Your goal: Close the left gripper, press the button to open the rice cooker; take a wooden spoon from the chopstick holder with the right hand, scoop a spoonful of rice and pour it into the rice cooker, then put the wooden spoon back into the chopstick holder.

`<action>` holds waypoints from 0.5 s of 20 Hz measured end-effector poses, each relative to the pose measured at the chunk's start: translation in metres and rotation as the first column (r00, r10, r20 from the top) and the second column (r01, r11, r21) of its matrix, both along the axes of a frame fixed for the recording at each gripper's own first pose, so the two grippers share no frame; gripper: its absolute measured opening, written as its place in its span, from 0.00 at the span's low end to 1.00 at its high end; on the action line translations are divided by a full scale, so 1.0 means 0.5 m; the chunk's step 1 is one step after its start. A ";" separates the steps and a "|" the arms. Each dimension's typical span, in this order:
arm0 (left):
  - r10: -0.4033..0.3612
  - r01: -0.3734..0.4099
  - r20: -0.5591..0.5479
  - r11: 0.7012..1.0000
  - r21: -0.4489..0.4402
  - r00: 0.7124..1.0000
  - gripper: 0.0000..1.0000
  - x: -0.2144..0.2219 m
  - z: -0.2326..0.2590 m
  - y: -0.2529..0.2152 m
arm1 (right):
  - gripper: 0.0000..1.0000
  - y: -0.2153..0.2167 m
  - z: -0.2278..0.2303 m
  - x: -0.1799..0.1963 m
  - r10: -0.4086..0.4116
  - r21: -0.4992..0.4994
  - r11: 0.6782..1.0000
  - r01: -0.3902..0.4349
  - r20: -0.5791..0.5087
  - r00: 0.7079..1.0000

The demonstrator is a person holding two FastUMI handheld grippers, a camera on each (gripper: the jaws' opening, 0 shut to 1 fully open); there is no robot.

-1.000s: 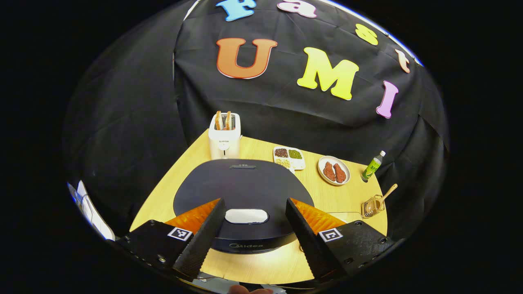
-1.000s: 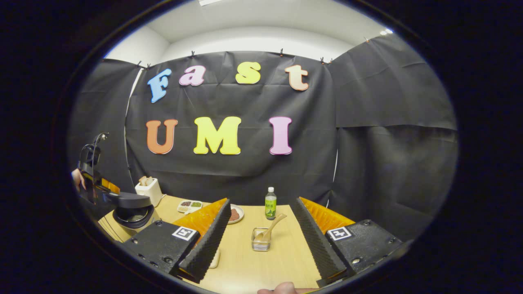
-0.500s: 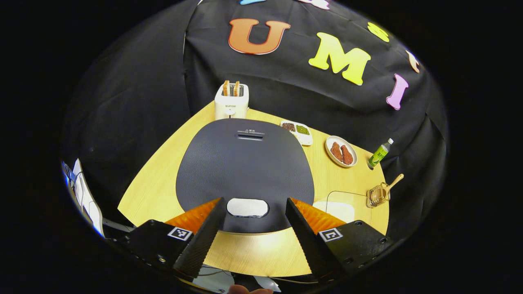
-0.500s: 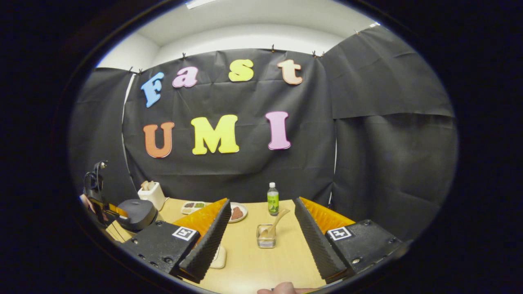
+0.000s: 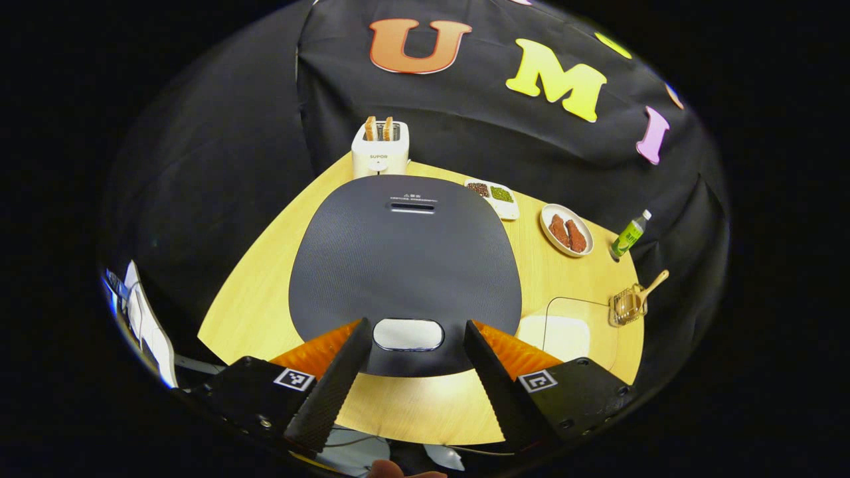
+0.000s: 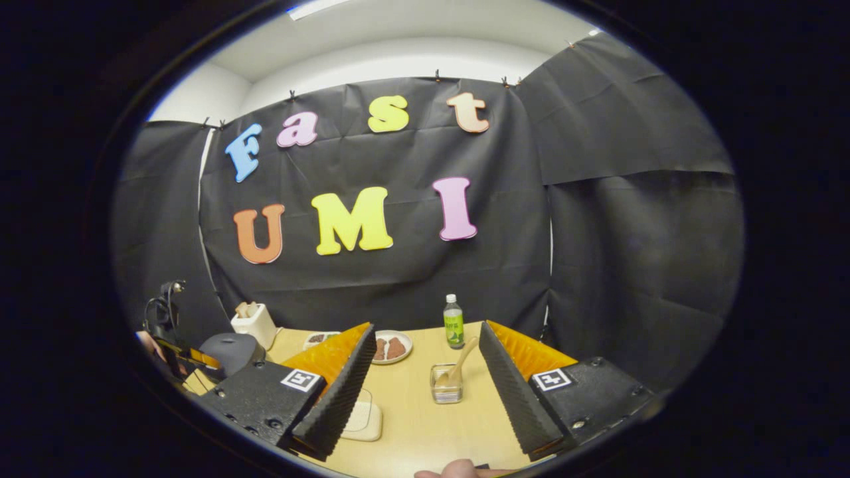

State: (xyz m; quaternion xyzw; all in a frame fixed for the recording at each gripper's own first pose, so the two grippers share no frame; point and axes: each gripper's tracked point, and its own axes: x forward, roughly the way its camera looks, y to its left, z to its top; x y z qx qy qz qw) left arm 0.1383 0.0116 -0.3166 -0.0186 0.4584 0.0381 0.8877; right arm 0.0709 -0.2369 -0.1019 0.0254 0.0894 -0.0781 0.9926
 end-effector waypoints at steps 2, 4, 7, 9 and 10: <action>-0.027 0.027 0.014 0.998 0.053 1.000 0.96 0.006 0.000 0.001 | 1.00 0.017 0.011 0.006 0.016 -0.005 1.000 -0.016 0.010 1.000; 0.000 -0.001 0.021 1.000 0.024 1.000 0.96 0.008 0.008 0.001 | 1.00 0.035 0.017 0.013 0.032 -0.010 0.999 -0.032 0.012 0.999; 0.008 -0.008 0.064 1.000 -0.004 0.998 0.96 0.008 0.012 0.000 | 0.99 0.053 0.039 0.018 0.034 -0.030 0.999 -0.033 0.033 0.999; 0.018 -0.017 0.083 1.000 -0.016 0.996 0.95 0.007 0.018 -0.003 | 1.00 0.066 0.061 0.020 0.026 -0.055 0.998 -0.023 0.060 0.998; 0.020 -0.018 0.092 0.999 -0.028 0.996 0.95 0.003 0.027 -0.009 | 0.99 0.078 0.069 0.018 0.029 -0.058 0.998 -0.025 0.068 0.997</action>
